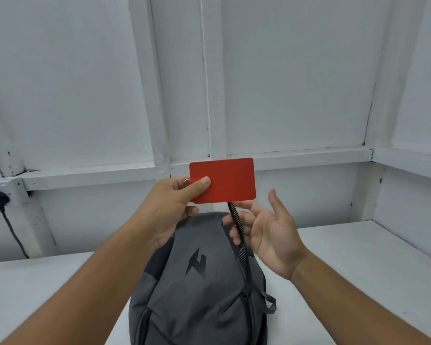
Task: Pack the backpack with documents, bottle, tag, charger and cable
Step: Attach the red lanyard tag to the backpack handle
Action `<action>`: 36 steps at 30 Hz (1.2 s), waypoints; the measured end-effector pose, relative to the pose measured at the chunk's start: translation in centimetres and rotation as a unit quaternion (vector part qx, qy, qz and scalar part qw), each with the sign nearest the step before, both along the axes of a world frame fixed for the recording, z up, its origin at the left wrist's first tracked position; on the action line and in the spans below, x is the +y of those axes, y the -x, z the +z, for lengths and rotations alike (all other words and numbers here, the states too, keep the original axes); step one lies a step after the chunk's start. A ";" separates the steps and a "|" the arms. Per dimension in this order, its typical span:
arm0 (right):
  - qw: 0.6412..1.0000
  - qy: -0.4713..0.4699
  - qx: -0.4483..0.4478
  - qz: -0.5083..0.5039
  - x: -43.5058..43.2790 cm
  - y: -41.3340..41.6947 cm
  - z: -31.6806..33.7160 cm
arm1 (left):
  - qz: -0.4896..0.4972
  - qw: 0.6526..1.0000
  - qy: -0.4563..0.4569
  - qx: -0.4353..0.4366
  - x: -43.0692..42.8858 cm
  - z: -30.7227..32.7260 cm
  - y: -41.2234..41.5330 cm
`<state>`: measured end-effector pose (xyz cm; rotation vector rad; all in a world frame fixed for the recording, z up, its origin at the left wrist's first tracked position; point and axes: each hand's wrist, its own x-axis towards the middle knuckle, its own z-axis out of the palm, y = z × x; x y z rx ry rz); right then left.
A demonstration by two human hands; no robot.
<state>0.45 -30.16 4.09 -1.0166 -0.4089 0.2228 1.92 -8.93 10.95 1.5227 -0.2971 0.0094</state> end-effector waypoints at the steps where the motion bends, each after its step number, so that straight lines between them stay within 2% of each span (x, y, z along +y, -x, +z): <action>1: 1.000 0.005 -0.001 -0.011 0.5 -0.1 -0.2 | 0.007 1.000 0.019 0.004 -0.3 -0.2 0.0; 3: 0.997 0.044 -0.015 -0.054 1.9 0.1 -0.5 | 0.010 0.998 0.058 0.016 -1.1 -0.5 0.1; 5: 0.983 0.122 -0.035 -0.134 3.2 0.4 -0.5 | 0.012 0.995 0.097 0.023 -1.8 -0.6 0.2; 8: 0.958 0.181 -0.048 -0.218 4.5 0.9 -0.5 | 0.063 0.993 0.097 0.013 -2.4 -0.6 -0.2; 19: 0.927 0.246 -0.085 -0.271 3.6 3.0 1.0 | 0.199 0.975 -0.004 -0.100 -0.6 -2.6 -2.1; 22: 0.931 0.262 -0.087 -0.239 3.7 3.6 1.8 | 0.223 0.961 -0.046 -0.155 -0.4 -3.6 -2.3; 26: 0.962 0.221 -0.065 -0.146 3.7 4.2 4.8 | 0.219 0.952 -0.093 -0.195 0.0 -5.0 -2.4; 30: 0.991 0.122 -0.031 -0.050 3.5 2.6 9.4 | 0.176 0.960 -0.096 -0.196 0.3 -6.4 -2.3; 32: 0.996 0.083 -0.020 -0.041 3.4 0.8 12.0 | 0.140 0.971 -0.092 -0.172 0.1 -6.8 -2.0; 36: 0.995 0.053 0.005 -0.083 3.4 -2.9 15.2 | 0.066 0.984 -0.090 -0.142 0.1 -7.7 -0.4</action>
